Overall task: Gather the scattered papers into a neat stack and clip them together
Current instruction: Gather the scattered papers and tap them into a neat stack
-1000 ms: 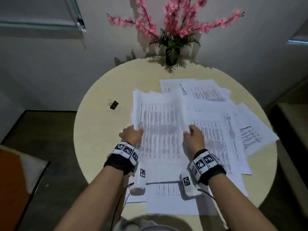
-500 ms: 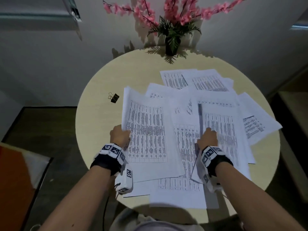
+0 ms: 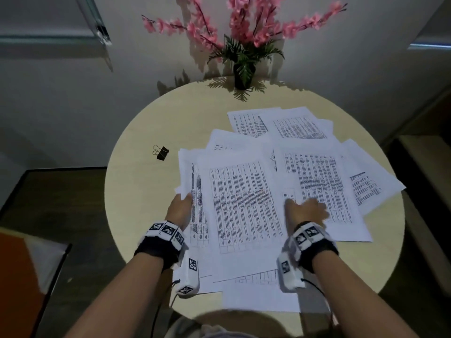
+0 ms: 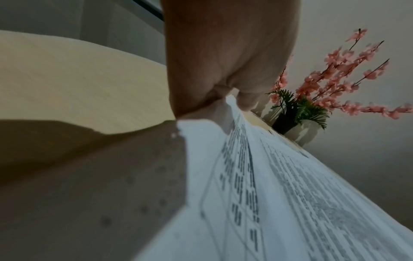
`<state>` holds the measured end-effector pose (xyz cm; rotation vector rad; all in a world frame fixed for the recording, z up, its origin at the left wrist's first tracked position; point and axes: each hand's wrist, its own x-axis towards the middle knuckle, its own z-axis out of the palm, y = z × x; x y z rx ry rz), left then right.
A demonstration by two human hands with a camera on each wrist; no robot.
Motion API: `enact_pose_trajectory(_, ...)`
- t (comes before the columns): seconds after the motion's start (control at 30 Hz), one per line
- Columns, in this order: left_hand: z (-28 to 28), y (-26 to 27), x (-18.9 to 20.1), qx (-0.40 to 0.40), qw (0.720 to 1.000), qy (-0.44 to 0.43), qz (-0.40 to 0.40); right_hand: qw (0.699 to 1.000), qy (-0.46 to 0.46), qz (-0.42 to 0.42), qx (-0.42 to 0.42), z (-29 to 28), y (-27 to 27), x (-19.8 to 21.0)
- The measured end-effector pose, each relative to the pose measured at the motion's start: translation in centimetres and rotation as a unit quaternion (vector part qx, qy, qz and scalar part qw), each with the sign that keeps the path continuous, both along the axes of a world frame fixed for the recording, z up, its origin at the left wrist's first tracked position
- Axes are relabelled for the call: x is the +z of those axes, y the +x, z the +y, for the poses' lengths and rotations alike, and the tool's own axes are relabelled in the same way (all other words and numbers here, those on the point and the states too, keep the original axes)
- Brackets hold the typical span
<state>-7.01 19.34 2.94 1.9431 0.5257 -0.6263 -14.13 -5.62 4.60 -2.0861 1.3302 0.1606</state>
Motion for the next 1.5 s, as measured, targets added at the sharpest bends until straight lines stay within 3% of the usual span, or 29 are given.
enact_pose_trajectory(0.07, -0.2, -0.3, 0.2, -0.026, 0.999, 0.004, 0.038, 0.999, 0.0, 0.054, 0.007, -1.2, -0.4, -0.2)
enact_pose_trajectory(0.17, -1.0, -0.9, -0.4, -0.065, 0.996, -0.062, 0.02, 0.988, 0.123, -0.019, 0.096, 1.1, 0.7, -0.7)
enact_pose_trajectory(0.27, -1.1, -0.6, -2.6, -0.085, 0.995, -0.044, -0.013, 0.951, 0.26, -0.085, 0.146, 5.0, 1.4, -0.8)
enact_pose_trajectory(0.33, -1.2, -1.3, -0.8, -0.08, 0.995, -0.051, -0.025, 0.942, 0.214, -0.075, 0.246, 6.9, 1.4, -0.7)
enact_pose_trajectory(0.4, -0.8, -1.7, -0.6, -0.06, 0.998, -0.026, -0.016, 0.927, 0.096, -0.051, 0.36, 7.9, 1.3, -0.7)
enact_pose_trajectory(0.47, -0.3, -1.9, -1.1, -0.043, 0.999, -0.006, -0.009, 0.91, 0.052, -0.073, 0.405, 7.9, 1.0, -1.0)
enact_pose_trajectory(0.53, -0.1, -2.1, -0.7, -0.03, 0.999, 0.005, -0.028, 0.929, 0.087, -0.12, 0.339, 6.8, 1.0, -1.4)
enact_pose_trajectory(0.63, -0.3, -1.6, 0.8, -0.035, 0.994, 0.009, -0.105, 0.966, 0.145, -0.15, 0.154, 3.7, 1.2, -2.2)
enact_pose_trajectory(0.73, -0.1, -0.4, 3.9, -0.059, 0.974, 0.044, -0.216, 0.975, 0.124, -0.07, 0.17, 1.1, 1.2, -3.3)
enact_pose_trajectory(0.83, 1.0, 1.4, 7.1, -0.055, 0.955, 0.047, -0.289, 0.972, 0.124, -0.075, 0.183, 0.2, 1.7, -2.6)
enact_pose_trajectory(0.9, 1.7, 2.4, 8.7, -0.035, 0.949, 0.025, -0.312, 0.948, 0.219, -0.16, 0.168, 0.2, 2.4, -0.7)
enact_pose_trajectory(0.97, 1.7, 2.9, 10.3, -0.028, 0.945, -0.005, -0.326, 0.883, 0.341, -0.27, 0.175, 0.6, 3.3, 2.0)
enact_pose_trajectory(1.07, 0.5, 3.0, 13.4, -0.02, 0.933, -0.081, -0.351, 0.809, 0.405, -0.372, 0.206, 2.0, 4.2, 7.1)
enact_pose_trajectory(1.23, -1.9, 3.0, 19.3, 0.04, 0.886, -0.172, -0.429, 0.785, 0.327, -0.497, 0.17, 3.5, 5.7, 14.2)
enact_pose_trajectory(1.4, -2.3, 2.6, 22.9, 0.024, 0.857, -0.213, -0.469, 0.796, 0.259, -0.529, 0.138, 2.7, 5.1, 16.8)
enact_pose_trajectory(1.5, -1.4, 3.0, 20.8, 0.017, 0.86, -0.26, -0.439, 0.744, 0.302, -0.572, 0.17, 1.5, 4.3, 15.5)
